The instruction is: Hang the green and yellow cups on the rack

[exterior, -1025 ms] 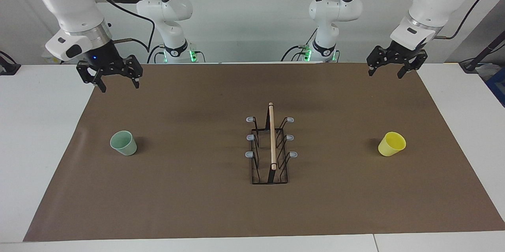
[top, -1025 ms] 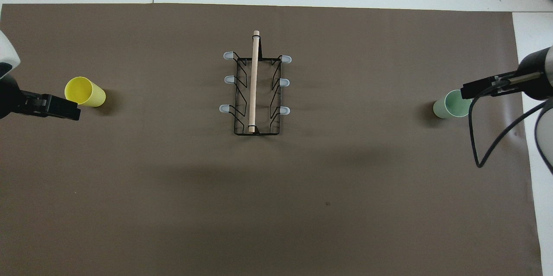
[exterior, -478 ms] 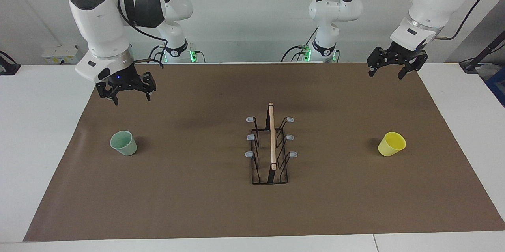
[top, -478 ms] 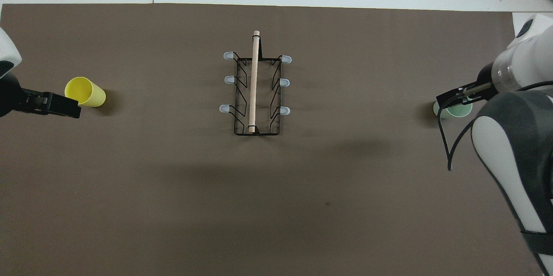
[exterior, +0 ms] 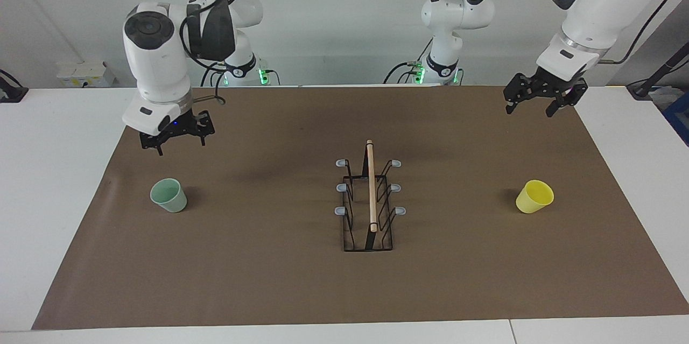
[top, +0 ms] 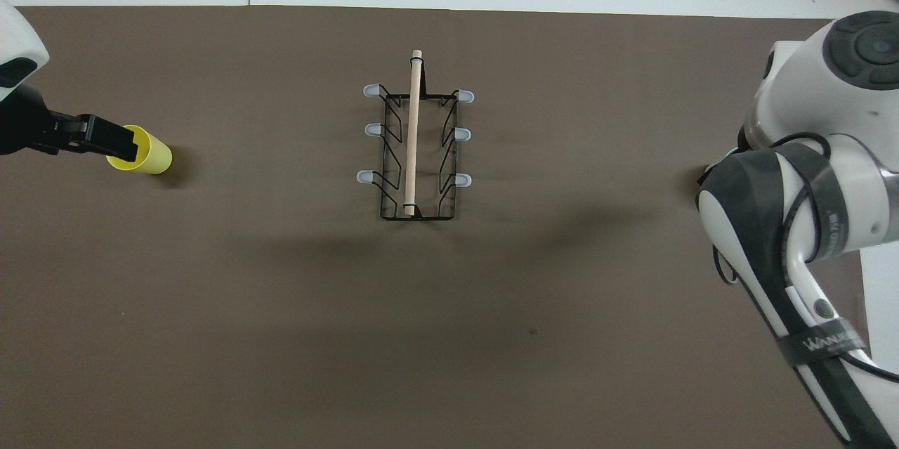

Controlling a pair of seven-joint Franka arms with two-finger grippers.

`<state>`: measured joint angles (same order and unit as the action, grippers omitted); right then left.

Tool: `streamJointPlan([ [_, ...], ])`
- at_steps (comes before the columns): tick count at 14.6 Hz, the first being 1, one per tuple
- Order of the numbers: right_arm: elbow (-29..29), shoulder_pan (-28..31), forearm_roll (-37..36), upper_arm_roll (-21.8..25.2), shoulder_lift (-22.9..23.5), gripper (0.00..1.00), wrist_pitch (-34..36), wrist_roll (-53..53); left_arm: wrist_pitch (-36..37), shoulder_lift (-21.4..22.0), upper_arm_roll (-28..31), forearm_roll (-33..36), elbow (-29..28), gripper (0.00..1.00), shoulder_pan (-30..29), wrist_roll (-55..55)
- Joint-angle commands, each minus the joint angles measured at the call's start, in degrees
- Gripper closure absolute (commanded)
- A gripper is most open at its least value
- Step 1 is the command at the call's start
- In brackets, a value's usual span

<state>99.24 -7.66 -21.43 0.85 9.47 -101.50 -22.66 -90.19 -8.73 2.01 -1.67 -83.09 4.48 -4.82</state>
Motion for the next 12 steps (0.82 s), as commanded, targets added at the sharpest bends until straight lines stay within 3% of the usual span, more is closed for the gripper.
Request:
streamJointPlan([
  [1, 2.5, -1.6, -7.9, 0.0, -0.3, 0.0, -1.2, -6.2, 4.4, -8.9, 6.0, -4.1, 10.7, 0.0, 1.5, 0.7],
  [3, 3.7, -3.0, -12.2, 0.0, -0.3, 0.0, -1.2, -7.8, 4.0, -12.6, 10.5, -6.7, 13.1, 0.0, 3.3, 2.6],
  [7, 6.7, -2.2, -13.9, 0.1, -1.5, 0.0, -1.2, -18.2, 2.2, -16.1, 12.4, -11.0, 14.8, 0.0, 3.0, 16.7],
  [10, 10.2, -3.5, -23.9, 0.0, -2.4, 0.0, -2.8, -29.6, 2.0, -18.9, 17.7, -16.8, 14.7, 0.0, 3.3, 22.5],
  [12, 10.9, -4.7, -27.3, 0.0, -1.7, 0.0, -3.8, -30.5, 0.6, -20.8, 19.0, -17.9, 15.0, 0.0, 3.4, 27.4],
])
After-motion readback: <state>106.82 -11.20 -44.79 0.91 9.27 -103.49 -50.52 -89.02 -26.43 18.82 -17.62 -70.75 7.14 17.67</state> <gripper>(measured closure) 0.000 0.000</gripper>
